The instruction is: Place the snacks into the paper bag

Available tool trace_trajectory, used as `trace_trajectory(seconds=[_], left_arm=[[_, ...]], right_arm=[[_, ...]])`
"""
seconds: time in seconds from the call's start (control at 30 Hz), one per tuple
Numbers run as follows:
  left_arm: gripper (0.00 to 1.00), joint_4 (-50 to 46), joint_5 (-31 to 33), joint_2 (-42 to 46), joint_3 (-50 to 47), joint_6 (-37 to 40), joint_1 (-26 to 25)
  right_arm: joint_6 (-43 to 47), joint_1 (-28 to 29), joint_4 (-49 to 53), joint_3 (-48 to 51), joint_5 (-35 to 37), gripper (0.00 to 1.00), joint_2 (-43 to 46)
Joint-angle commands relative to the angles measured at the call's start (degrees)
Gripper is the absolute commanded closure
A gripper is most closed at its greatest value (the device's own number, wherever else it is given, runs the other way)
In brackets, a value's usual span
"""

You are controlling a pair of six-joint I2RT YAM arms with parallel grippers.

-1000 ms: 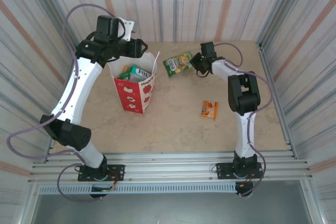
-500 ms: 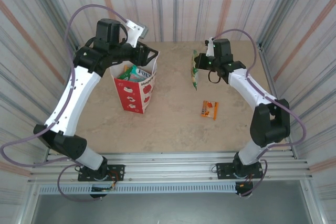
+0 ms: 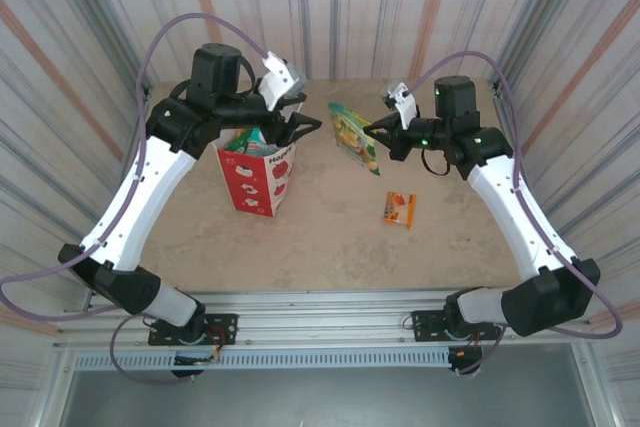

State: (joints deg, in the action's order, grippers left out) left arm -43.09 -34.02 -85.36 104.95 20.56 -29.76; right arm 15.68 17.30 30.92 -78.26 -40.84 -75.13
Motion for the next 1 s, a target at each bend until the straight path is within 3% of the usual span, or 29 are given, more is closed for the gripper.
trace_trajectory(seconds=[0.0,0.43,0.67,0.73,0.87,0.97], left_arm=[[0.25,-4.07,-2.78,2.31,-0.84,9.62,-2.32],[0.24,-10.01,-5.26,-1.46,-0.25,18.84,-7.80],[0.32,-19.22,-4.65,-7.77,7.13,22.11,-9.57],[0.39,-21.55,-4.65,-9.44,9.23,22.25,-9.87],[0.68,-24.44,-3.10,-11.88,12.67,20.93,-10.19],[0.81,-25.22,-2.55,-12.52,14.05,19.90,-10.14]], right_arm=[[13.63,1.01,9.29,-3.30,-7.98,1.00,2.38],[25.01,3.46,20.03,-8.73,-14.40,1.00,2.17],[25.49,3.69,19.63,-10.38,-14.67,1.00,2.12],[25.18,3.95,19.27,-10.59,-14.11,1.00,2.05],[24.36,4.47,18.50,-10.82,-12.74,1.00,2.25],[23.22,4.47,17.46,-10.45,-11.75,1.00,2.53]])
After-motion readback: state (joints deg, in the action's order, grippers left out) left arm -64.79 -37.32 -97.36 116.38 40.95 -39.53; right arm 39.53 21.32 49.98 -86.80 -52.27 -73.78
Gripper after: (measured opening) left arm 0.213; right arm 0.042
